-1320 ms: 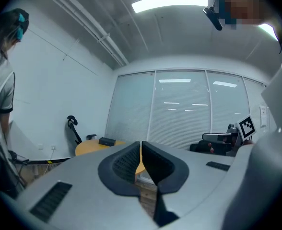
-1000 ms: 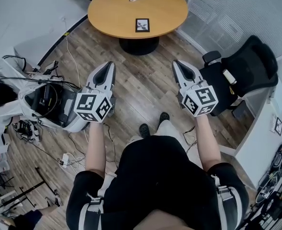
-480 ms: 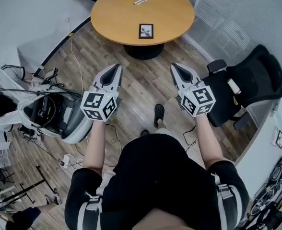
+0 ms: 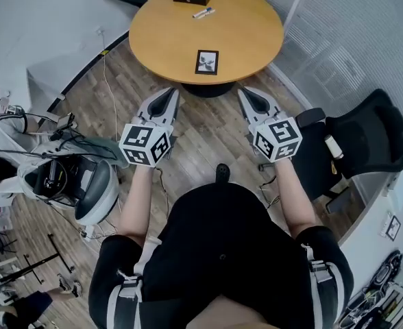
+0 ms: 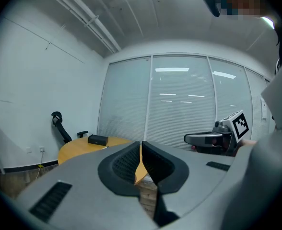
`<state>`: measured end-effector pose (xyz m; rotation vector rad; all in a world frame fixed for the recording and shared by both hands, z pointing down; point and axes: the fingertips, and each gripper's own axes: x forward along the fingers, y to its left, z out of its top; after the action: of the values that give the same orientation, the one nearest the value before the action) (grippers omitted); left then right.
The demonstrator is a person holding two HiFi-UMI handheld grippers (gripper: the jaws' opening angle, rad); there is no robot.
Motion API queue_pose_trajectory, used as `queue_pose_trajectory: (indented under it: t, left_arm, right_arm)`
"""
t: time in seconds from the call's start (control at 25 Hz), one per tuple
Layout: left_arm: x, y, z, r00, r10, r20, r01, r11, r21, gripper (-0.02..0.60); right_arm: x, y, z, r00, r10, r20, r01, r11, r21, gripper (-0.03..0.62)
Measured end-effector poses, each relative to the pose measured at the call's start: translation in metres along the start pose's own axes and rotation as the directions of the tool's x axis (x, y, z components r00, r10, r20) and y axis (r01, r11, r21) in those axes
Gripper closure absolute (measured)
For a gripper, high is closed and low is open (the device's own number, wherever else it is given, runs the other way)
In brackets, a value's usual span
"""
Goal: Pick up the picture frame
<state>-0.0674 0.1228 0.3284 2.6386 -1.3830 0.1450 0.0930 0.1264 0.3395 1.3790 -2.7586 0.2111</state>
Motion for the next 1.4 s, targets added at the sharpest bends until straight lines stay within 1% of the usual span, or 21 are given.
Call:
queue_pose_trajectory:
  t: [0.2,0.32,0.56,0.6,0.64,0.72,0.92,1.08,1.24,1.4]
  left_arm:
    - [0.045,0.008,-0.019,0.999,0.024,-0.03,-0.025,0.999,-0.028,0.548]
    - [0.066,0.012,-0.024,0.999,0.035,-0.041,-0.037,0.998,-0.048,0.548]
    - [0.094,0.029,-0.033,0.996,0.048,-0.074,-0.052,0.997,-0.049,0.548]
    - [0.098,0.034,-0.035,0.995,0.051,-0.081,-0.055,0.997,-0.048,0.548]
    - [0.103,0.04,-0.037,0.995,0.051,-0.089,-0.055,0.997,-0.046,0.548]
    - [0.114,0.052,-0.042,0.993,0.044,-0.106,-0.048,0.998,-0.043,0.548]
    - [0.155,0.089,-0.05,0.991,0.005,-0.137,-0.013,0.998,-0.056,0.546]
    - [0.204,0.133,-0.056,0.984,-0.03,-0.175,0.016,0.997,-0.082,0.543]
    - [0.256,0.191,-0.061,0.97,-0.079,-0.228,0.057,0.993,-0.105,0.495]
    - [0.293,0.227,-0.068,0.956,-0.13,-0.263,0.094,0.985,-0.142,0.479]
  right_arm:
    - [0.022,-0.038,-0.014,1.0,0.015,-0.012,-0.015,1.0,0.009,0.577]
    - [0.036,-0.056,-0.019,0.999,0.031,-0.031,-0.03,0.999,0.017,0.577]
    - [0.071,-0.079,-0.035,0.997,0.051,-0.066,-0.047,0.997,0.057,0.577]
    - [0.078,-0.08,-0.04,0.996,0.056,-0.076,-0.051,0.997,0.066,0.572]
    - [0.086,-0.08,-0.044,0.994,0.062,-0.086,-0.055,0.996,0.074,0.542]
    - [0.101,-0.083,-0.052,0.992,0.066,-0.107,-0.057,0.995,0.084,0.537]
    - [0.146,-0.101,-0.061,0.987,0.048,-0.153,-0.032,0.994,0.103,0.517]
    - [0.198,-0.128,-0.064,0.977,0.025,-0.21,-0.001,0.993,0.116,0.497]
    - [0.268,-0.153,-0.07,0.965,-0.01,-0.264,0.048,0.989,0.137,0.479]
    - [0.313,-0.173,-0.082,0.947,-0.042,-0.319,0.098,0.982,0.163,0.468]
